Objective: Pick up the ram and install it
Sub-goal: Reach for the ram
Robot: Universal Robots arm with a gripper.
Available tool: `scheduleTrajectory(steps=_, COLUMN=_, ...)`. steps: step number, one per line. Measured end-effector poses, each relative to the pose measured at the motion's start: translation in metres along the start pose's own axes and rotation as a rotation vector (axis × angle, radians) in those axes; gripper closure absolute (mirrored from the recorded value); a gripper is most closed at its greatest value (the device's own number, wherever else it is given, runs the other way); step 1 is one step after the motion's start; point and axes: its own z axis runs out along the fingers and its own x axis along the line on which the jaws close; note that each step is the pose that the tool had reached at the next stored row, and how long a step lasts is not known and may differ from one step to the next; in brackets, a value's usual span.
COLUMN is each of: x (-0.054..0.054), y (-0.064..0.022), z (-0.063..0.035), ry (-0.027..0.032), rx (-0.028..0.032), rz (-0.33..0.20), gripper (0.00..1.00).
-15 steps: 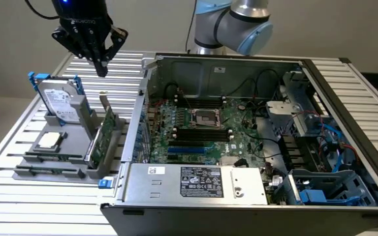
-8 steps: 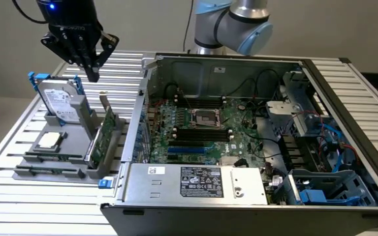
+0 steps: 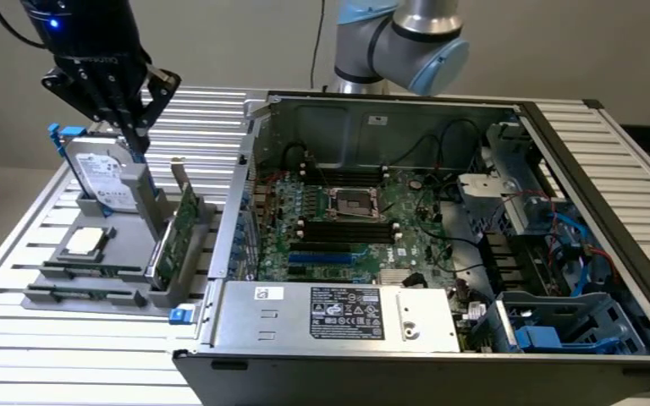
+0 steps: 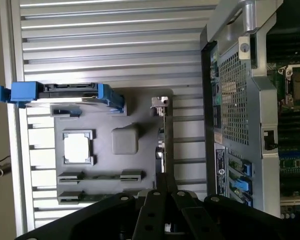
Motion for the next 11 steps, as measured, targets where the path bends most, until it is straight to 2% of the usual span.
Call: scheduleTrajectory(steps=11, x=0.034, y=-0.0233, z=0.0054, ry=0.0001, rx=0.0000, rz=0.000, gripper=0.89)
